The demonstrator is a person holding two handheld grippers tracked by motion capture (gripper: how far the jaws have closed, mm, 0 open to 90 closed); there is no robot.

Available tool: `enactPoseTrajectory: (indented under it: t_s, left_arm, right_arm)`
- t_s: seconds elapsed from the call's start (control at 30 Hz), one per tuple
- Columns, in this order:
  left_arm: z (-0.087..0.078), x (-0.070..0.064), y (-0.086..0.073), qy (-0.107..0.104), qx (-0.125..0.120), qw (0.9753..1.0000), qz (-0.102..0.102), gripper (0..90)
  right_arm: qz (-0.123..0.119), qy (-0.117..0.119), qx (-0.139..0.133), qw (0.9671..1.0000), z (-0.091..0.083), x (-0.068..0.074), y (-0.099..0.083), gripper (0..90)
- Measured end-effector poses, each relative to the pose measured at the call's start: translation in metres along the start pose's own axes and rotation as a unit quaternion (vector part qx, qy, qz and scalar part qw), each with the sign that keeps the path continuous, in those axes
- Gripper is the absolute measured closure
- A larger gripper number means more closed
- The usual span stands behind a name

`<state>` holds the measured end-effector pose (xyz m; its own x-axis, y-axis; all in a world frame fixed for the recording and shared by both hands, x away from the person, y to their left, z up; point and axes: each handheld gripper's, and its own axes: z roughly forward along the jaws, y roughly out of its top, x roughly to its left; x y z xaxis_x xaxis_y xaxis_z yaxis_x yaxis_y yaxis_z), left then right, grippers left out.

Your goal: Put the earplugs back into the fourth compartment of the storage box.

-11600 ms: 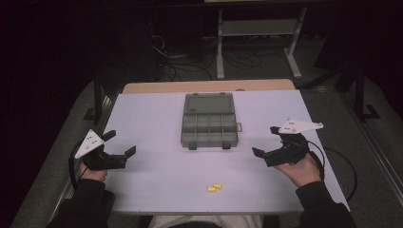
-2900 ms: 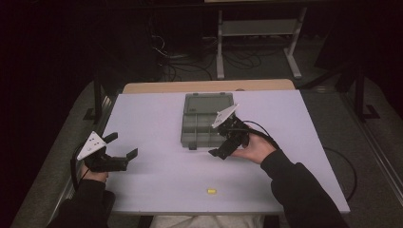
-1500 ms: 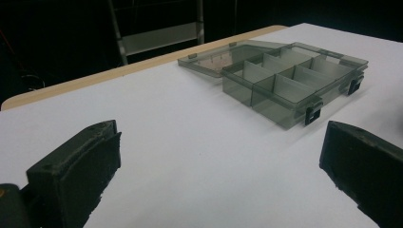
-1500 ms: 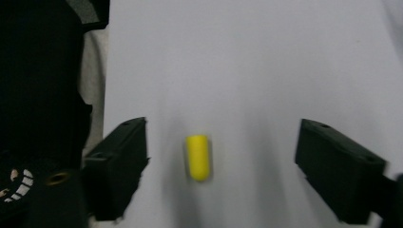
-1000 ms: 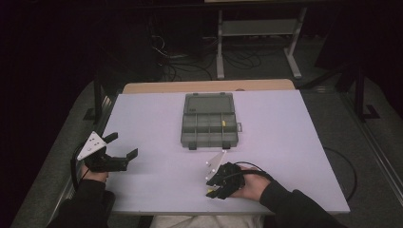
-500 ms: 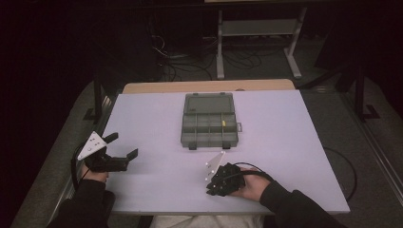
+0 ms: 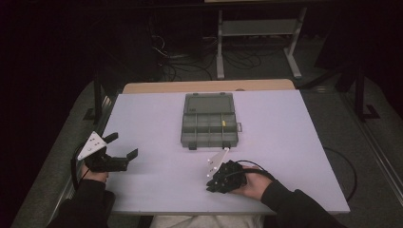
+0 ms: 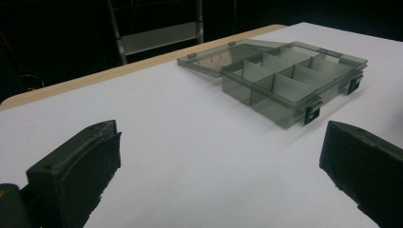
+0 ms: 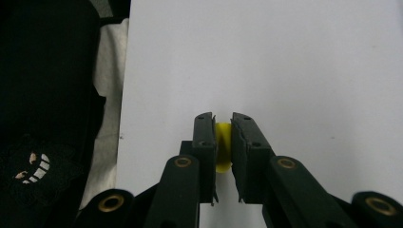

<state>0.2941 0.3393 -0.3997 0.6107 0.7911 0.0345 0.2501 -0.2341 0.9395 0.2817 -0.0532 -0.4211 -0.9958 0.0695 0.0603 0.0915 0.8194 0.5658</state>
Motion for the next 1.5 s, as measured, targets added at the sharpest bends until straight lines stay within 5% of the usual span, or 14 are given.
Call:
enactPoseTrajectory:
  t_s: [0.63, 1.5]
  left_arm:
    - [0.000, 0.000, 0.000, 0.001, 0.001, 1.0000, 0.001, 0.0]
    - [0.000, 0.000, 0.000, 0.000, 0.001, 1.0000, -0.002, 0.0]
  right_arm:
    - [0.005, -0.042, -0.032, 0.9986, -0.040, -0.011, 0.010, 79.2]
    - [0.034, -0.072, -0.027, 0.9965, -0.075, -0.061, 0.034, 79.4]
